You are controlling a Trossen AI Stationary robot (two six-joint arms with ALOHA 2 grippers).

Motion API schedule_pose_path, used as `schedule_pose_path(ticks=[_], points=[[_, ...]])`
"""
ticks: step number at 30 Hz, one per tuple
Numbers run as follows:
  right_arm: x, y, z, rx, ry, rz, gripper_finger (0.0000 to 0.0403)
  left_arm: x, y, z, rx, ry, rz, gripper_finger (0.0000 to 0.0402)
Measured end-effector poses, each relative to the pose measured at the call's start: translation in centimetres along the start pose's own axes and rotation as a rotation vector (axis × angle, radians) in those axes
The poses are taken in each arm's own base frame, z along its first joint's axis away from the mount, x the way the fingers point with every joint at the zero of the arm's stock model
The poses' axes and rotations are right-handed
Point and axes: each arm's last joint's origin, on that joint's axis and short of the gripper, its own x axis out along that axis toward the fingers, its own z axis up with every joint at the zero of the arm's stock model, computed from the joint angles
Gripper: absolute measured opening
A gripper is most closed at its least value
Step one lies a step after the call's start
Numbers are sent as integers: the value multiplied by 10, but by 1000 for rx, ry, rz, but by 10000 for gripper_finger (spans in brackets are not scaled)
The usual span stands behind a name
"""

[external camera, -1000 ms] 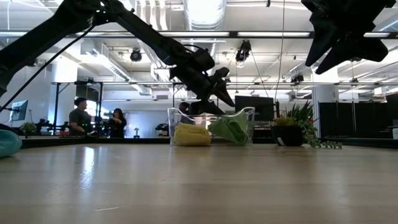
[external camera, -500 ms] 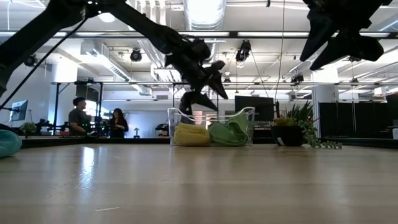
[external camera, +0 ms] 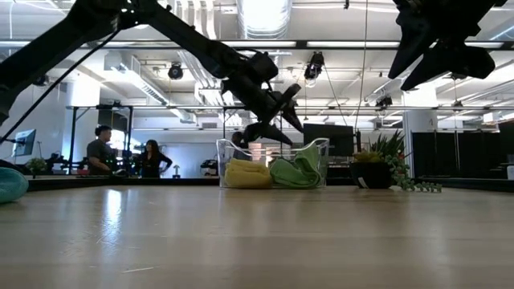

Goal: Fold microfiber towels
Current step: Put the green microfiber towel into the transparent bin

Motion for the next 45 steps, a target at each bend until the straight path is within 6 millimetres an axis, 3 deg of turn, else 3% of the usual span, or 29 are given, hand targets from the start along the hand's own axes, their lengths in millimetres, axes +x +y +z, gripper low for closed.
schedule_pose_path(ticks=[11, 15, 21, 26, 35, 45], points=[[-2, 0, -1, -8, 31, 16, 137, 21, 0, 0, -28, -42, -6, 198], [-2, 0, -1, -11, 45, 19, 137, 23, -7, 9, -15, -86, -15, 198], [-3, 0, -3, -13, 63, 26, 137, 45, -6, -2, -32, 3, 25, 194], [-6, 1, -5, -17, 73, 42, 137, 42, -12, 6, -32, 10, 30, 151], [-9, 1, -8, -2, 79, 54, 137, 41, -3, 1, -9, 67, 89, 16], [-9, 1, -7, -9, 71, 53, 137, 29, -1, 3, -4, 133, 140, 12]])
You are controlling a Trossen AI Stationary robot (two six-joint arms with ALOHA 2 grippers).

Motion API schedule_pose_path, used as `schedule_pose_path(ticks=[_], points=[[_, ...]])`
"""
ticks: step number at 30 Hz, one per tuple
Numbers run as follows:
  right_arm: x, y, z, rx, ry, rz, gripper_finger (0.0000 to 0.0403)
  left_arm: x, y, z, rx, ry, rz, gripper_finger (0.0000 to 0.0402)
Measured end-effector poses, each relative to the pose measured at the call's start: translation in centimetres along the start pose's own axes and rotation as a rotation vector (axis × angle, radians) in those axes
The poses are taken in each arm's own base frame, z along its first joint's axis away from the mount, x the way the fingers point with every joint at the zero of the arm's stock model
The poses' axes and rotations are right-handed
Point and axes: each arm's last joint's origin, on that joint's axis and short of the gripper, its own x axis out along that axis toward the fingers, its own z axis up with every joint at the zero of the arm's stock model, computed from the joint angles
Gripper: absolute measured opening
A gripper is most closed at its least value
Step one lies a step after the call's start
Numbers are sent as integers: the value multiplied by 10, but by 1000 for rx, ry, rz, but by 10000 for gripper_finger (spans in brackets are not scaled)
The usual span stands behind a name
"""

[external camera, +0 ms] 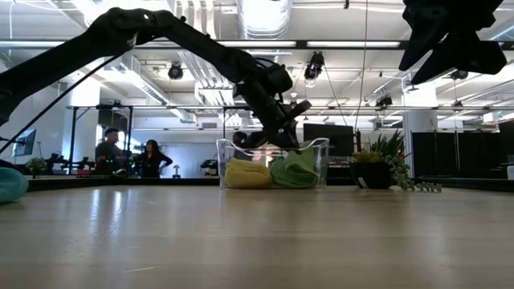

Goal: Fold microfiber towels
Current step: Put the green microfiber towel into the transparent bin

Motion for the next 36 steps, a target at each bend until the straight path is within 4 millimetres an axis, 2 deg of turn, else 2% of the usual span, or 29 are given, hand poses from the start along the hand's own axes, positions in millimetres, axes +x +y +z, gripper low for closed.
schedule_pose_path(ticks=[8, 16, 20, 24, 31, 33, 36], points=[[0, 0, 0, -8, 0, 0, 137, -10, 4, -2, 32, 64, 129, 13], [0, 0, 0, -13, 0, -1, 137, -11, 12, -5, 14, 105, 158, 13], [0, 0, 0, -19, 0, -1, 137, -15, 14, -3, 63, 110, 156, 21], [0, 0, 0, -20, 0, -1, 137, -25, 14, 1, 99, 102, 155, 63], [0, 0, 0, -34, 0, -2, 137, -48, 20, 13, 96, 44, 152, 180], [0, 0, 0, -45, -1, -1, 137, -56, 15, 18, 171, 6, 105, 202], [0, 0, 0, -56, -2, -2, 137, -63, 2, 20, 381, -6, -26, 212]])
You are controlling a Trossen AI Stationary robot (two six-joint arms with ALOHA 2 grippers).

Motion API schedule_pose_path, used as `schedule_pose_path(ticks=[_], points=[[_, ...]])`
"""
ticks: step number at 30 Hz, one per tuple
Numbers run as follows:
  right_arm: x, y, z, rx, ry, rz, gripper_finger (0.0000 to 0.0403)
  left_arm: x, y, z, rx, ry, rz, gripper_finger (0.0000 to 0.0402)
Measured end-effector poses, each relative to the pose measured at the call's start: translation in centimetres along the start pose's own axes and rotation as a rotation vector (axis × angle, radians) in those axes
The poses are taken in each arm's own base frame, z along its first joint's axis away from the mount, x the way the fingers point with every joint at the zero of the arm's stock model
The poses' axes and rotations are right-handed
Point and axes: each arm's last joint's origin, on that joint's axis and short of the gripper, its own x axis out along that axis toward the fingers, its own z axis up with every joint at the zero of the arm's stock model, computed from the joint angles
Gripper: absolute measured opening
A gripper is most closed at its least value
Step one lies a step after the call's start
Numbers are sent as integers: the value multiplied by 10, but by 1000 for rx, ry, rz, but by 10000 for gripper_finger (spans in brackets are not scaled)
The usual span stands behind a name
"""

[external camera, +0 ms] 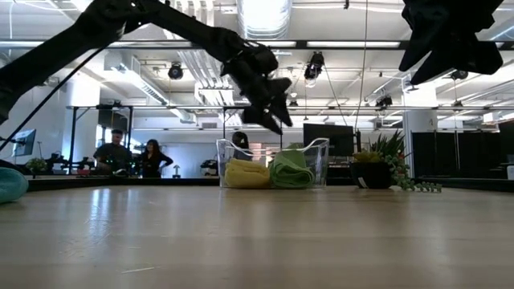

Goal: Fold microfiber towels
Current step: Put the green microfiber towel into the transparent bin

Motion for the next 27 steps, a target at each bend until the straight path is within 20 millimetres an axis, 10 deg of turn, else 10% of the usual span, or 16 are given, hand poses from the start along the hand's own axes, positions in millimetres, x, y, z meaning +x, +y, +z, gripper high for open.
schedule_pose_path(ticks=[9, 27], points=[[0, 0, 1, -11, -11, -5, 137, 16, -42, -1, 585, -24, 14, 186], [0, 0, 1, 12, -1, -1, 137, 49, -21, -25, 407, 152, 112, 217]])
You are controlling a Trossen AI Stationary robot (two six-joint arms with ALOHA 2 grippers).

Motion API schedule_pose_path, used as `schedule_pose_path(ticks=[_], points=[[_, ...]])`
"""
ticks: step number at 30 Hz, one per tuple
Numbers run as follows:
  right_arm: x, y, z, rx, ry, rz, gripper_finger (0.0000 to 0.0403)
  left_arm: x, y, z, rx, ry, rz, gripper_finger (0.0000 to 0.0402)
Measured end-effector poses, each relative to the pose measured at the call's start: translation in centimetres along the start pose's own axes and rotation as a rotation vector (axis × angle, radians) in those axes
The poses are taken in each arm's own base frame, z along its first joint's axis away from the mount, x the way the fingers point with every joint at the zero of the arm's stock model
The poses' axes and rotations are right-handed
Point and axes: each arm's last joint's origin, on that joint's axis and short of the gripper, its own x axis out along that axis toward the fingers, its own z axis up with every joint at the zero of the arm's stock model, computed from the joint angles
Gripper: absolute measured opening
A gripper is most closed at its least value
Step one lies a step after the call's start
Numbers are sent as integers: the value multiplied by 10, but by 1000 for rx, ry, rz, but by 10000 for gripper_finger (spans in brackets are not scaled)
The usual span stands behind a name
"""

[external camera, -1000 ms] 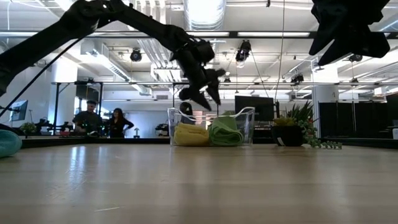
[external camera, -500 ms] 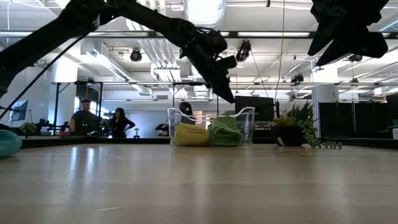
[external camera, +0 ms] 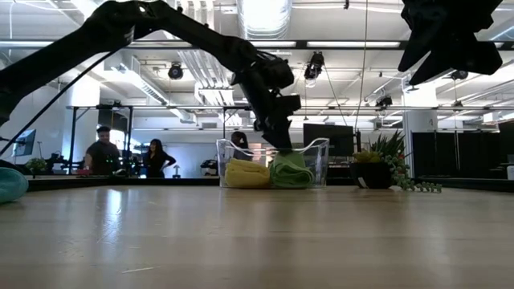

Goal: Fold microfiber towels
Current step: Put the green microfiber towel into the transparent bin

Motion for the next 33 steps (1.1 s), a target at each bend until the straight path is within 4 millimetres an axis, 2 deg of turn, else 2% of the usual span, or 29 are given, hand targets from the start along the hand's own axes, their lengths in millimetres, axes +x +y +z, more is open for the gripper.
schedule_pose_path(ticks=[6, 10, 14, 17, 22, 25, 30, 33], points=[[-3, 3, 2, 4, -3, 13, 137, 5, 8, -18, -111, 107, -13, 228], [-4, 5, 4, 11, -25, 20, 137, 4, 9, -22, -129, 142, -21, 228], [-4, 12, 13, -15, -65, 76, 137, -8, 11, -18, -131, 134, -18, 228], [-1, 19, 27, -60, -100, 157, 137, -25, 13, -13, -132, 107, -8, 228], [10, 21, 64, -64, -162, 257, 137, -58, 17, -12, -167, 94, 5, 228], [22, 14, 94, -77, -200, 286, 137, -73, 21, -20, -177, 128, -8, 228], [67, -13, 149, -32, -165, 318, 137, -74, 32, -45, -213, 213, -117, 228], [95, -21, 185, -13, -151, 278, 137, -77, 39, -62, -275, 211, -225, 228]])
